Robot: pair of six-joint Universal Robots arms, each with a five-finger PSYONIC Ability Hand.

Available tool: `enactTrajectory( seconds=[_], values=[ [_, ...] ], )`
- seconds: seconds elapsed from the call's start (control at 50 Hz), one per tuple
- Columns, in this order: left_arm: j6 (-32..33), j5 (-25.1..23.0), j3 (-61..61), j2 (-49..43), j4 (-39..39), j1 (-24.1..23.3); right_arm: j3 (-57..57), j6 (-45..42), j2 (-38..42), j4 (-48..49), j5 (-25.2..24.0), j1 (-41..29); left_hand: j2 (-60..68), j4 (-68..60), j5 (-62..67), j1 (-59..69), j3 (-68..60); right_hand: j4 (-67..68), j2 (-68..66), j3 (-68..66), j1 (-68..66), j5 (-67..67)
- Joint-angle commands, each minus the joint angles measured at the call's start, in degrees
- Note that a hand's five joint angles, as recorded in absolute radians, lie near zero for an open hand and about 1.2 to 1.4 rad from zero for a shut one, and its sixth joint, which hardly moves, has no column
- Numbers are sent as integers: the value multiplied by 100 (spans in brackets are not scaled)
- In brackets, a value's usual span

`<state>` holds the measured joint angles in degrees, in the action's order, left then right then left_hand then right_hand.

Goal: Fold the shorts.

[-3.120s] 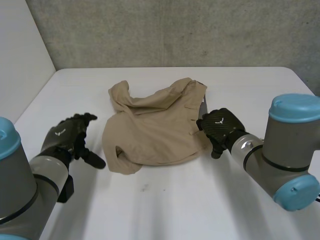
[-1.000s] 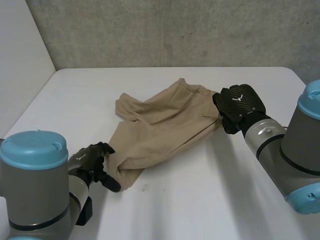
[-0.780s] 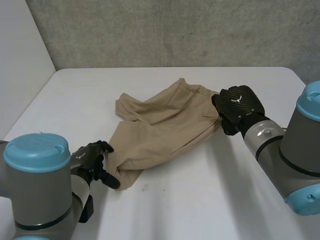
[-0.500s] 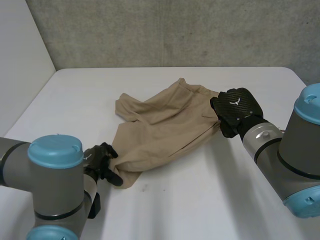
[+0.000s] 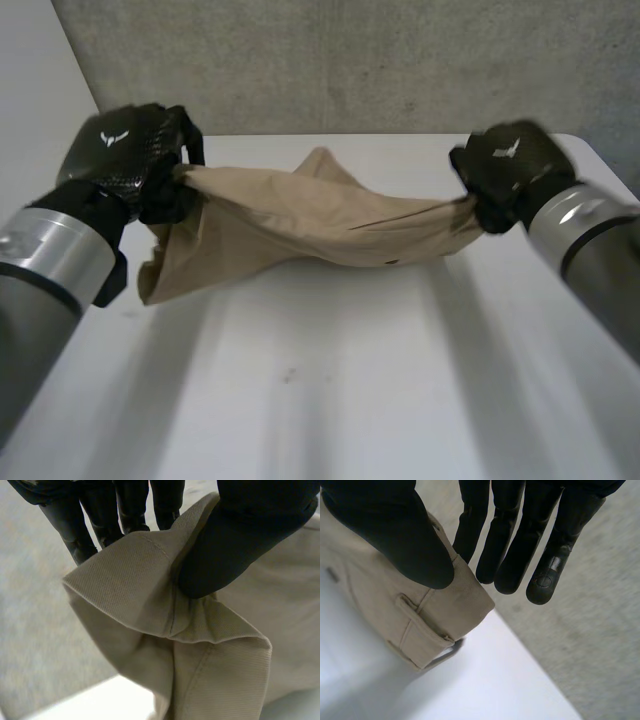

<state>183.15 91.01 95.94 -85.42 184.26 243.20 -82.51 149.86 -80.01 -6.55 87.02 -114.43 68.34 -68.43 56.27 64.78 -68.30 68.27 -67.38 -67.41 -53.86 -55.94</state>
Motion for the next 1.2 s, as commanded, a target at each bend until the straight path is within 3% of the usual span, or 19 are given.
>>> enactTrajectory(
  seconds=[0.02,0.12,0.22,0.42,0.54,0.64,0.74,0.8,0.9,1.02,1.2],
  values=[
    [968,-443,-252,641,-671,-62,288,60,-867,-444,-53,53,1166,-1157,1373,1522,-1170,1173,-1262,-1259,-2614,-1406],
    [977,-470,-190,624,-716,-62,183,69,-1105,-453,-53,53,1166,-1157,1373,1522,-1170,1173,-1262,-1259,-2614,-1406],
    [968,-461,55,11,-716,-71,-54,104,-947,-470,-53,26,1166,-1157,1373,1522,-1170,1173,-1262,-1259,-2614,-1406],
    [959,-461,39,-1107,-760,78,-301,43,-130,-357,-88,79,1166,-1157,1373,1522,-1170,1173,-1262,-1259,-2614,-1406],
    [1003,-444,-716,-1819,-31,246,68,-27,627,-13,-45,9,1166,-1157,1373,1522,-1170,1173,-1262,-1259,-2614,-1406],
    [1021,-426,-1990,-2040,286,140,1375,69,1084,671,122,9,1166,-1157,1373,1522,-1170,1173,-1262,-1259,-2614,-1406],
    [968,-400,-3256,-1900,567,140,2747,297,882,1322,526,9,1166,-1157,1373,1522,-1170,1173,-1262,-1259,-2614,-1406],
    [933,-373,-3547,-1358,952,131,3432,561,593,1446,606,0,1166,-1157,1373,1522,-1170,1173,-1262,-1259,-2614,-1406],
    [915,-408,-3004,-889,1226,61,3435,605,469,1218,588,-9,1166,-1157,1373,1522,-1170,1173,-1262,-1259,-2614,-1406],
    [871,-461,-1704,-502,1341,43,2188,623,364,673,404,18,1166,-1157,1373,1522,-1170,1173,-1262,-1259,-2614,-1406],
    [854,-470,554,-519,1639,-62,114,632,82,856,369,88,1166,-1157,1373,1522,-1170,1173,-1262,-1259,-2614,-1406]
  ],
)
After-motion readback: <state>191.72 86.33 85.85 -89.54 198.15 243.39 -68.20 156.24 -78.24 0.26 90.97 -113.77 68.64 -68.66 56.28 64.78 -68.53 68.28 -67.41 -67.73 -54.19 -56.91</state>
